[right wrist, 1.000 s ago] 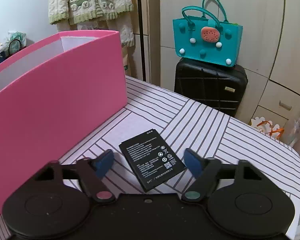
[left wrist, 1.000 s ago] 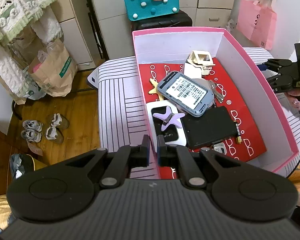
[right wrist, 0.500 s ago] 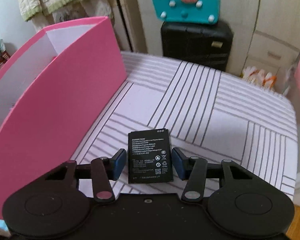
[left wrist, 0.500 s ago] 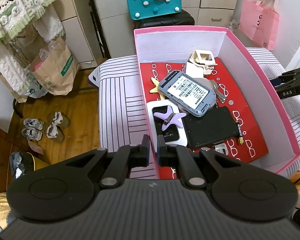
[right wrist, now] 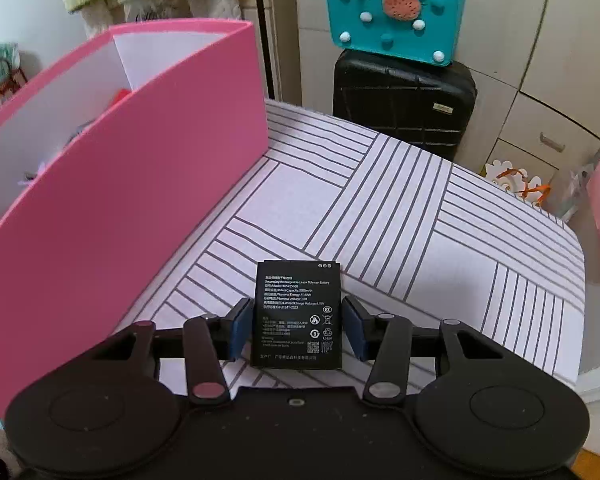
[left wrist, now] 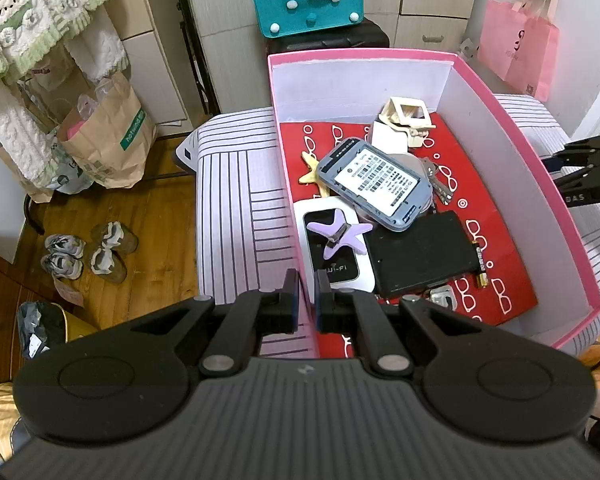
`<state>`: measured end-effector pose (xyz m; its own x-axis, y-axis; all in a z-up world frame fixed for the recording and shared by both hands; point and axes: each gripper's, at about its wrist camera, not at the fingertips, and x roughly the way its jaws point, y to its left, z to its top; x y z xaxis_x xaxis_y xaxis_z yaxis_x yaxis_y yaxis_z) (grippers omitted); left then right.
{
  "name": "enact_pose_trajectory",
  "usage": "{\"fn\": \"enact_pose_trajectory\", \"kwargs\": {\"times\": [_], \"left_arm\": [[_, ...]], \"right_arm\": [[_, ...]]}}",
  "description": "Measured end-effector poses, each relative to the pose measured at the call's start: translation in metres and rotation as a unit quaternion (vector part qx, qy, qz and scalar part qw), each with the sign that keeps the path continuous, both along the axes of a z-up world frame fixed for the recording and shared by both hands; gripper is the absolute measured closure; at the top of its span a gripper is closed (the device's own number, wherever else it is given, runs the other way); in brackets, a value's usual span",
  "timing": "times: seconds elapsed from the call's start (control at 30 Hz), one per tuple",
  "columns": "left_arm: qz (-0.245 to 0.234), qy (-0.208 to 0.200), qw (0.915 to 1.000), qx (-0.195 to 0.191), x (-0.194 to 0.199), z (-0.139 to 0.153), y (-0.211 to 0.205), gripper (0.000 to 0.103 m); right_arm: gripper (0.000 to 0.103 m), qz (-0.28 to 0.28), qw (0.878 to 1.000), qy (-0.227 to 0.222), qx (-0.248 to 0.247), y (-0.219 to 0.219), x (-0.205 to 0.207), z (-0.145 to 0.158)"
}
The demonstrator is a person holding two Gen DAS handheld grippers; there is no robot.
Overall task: Organize rigid objects
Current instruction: 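Return the right gripper to the bed and grasp the black phone battery, then carry the black phone battery into the box and release it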
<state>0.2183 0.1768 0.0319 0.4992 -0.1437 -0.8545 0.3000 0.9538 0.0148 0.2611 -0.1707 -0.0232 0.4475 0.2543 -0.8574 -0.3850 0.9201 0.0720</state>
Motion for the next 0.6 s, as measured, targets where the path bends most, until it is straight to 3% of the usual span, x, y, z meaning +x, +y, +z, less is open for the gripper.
{"fn": "enact_pose_trajectory", "kwargs": {"times": [0.37, 0.6], "left_arm": [[-0.003, -0.002, 1.0000, -0.003, 0.000, -0.001, 0.002, 0.097], [0.005, -0.006, 1.0000, -0.004, -0.003, -0.001, 0.001, 0.097]], "right_arm": [[0.049, -0.010, 0.999, -0.034, 0.026, -0.008, -0.029, 0.045], [0.049, 0.040, 0.994, -0.065, 0.075, 0.011, -0.050, 0.107]]}}
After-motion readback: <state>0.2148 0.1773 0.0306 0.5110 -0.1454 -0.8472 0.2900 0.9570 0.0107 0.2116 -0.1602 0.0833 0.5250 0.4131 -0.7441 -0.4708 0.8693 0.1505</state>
